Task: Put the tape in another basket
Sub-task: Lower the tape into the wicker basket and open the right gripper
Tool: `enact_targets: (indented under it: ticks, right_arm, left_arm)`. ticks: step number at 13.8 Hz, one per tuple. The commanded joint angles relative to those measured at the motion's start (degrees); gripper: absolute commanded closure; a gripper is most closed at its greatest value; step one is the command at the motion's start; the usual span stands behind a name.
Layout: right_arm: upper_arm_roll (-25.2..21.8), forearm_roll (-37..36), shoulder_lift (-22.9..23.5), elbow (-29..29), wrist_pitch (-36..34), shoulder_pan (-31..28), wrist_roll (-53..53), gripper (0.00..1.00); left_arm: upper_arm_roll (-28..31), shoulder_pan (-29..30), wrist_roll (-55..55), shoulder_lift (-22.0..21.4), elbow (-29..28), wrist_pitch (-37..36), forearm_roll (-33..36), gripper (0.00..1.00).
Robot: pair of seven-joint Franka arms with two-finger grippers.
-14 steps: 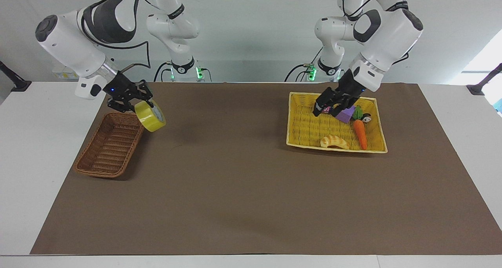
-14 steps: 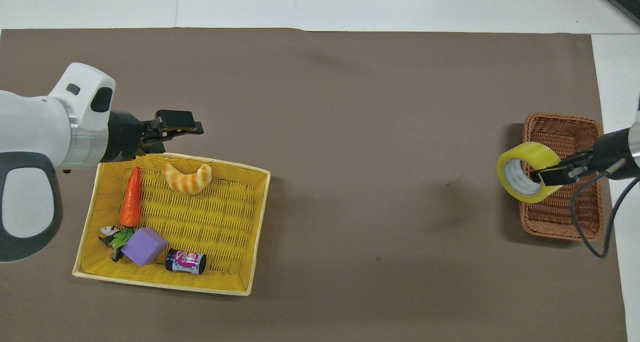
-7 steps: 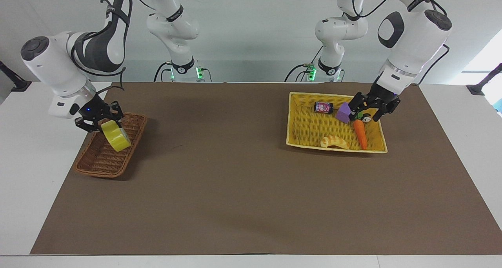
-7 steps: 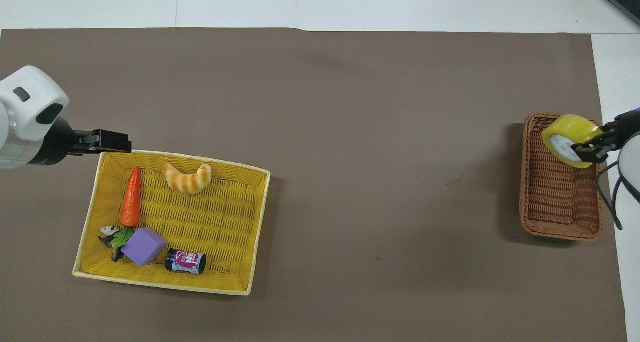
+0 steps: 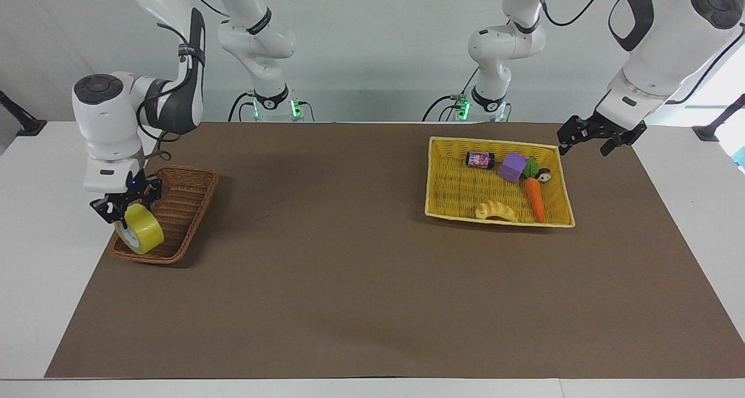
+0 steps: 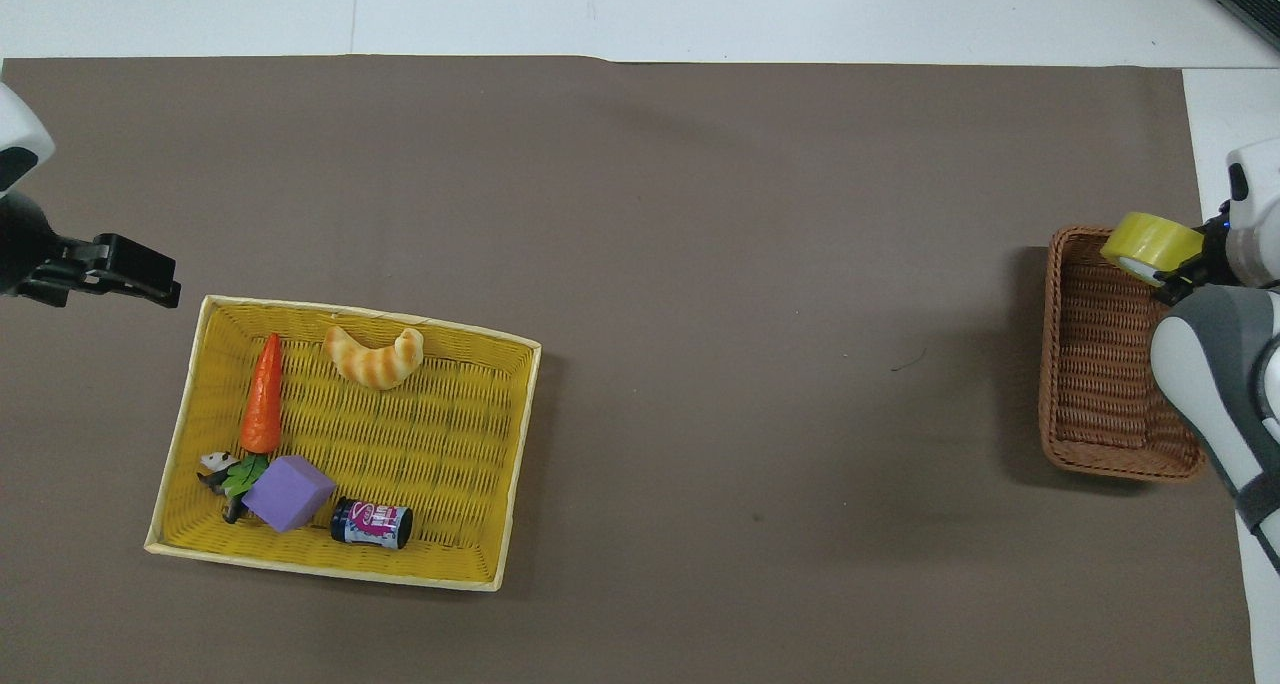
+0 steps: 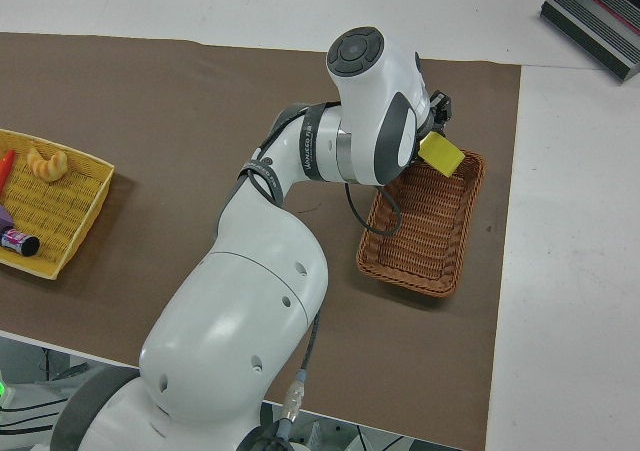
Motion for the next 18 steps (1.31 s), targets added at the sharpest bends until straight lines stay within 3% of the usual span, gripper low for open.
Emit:
enact_targets:
  ticks: [1,5,11,16,17,18]
  right_arm:
    - [0.1,-2.09,-1.29,-3.41,2.56,-0.58,-1.91,1.0]
    - [0.1,-2.09,-3.74,-8.06,3.26,-0.49,-1.82,1.0]
    - [0.1,-2.09,-5.51,-12.54,6.86,-0.84,-1.21,1.0]
    - [0.19,-2.0,-7.0,-16.33,8.02,-2.42,-1.9,1.0]
    - [0.19,-1.91,-7.18,-16.42,7.58,-2.42,-1.91,0.92]
    - [0.19,-1.22,-7.18,-16.42,7.05,-2.51,-2.86,0.74]
  left_arm:
    - [-0.68,-0.57,-0.11,2.65,3.26,-0.46,1.75,0.0]
    - [-1.12,-2.94,-0.11,1.25,1.83,1.31,1.66,0.0]
    - [-1.3,-2.77,0.33,0.11,3.24,-2.12,1.14,0.0]
    - [-1.12,-2.06,0.59,-5.7,-5.98,3.77,1.05,0.0]
    - [-0.86,-2.06,0.59,-5.61,-5.73,3.69,0.96,0.0]
    - [-0.68,-2.06,0.33,-5.61,-5.64,3.34,0.96,0.0]
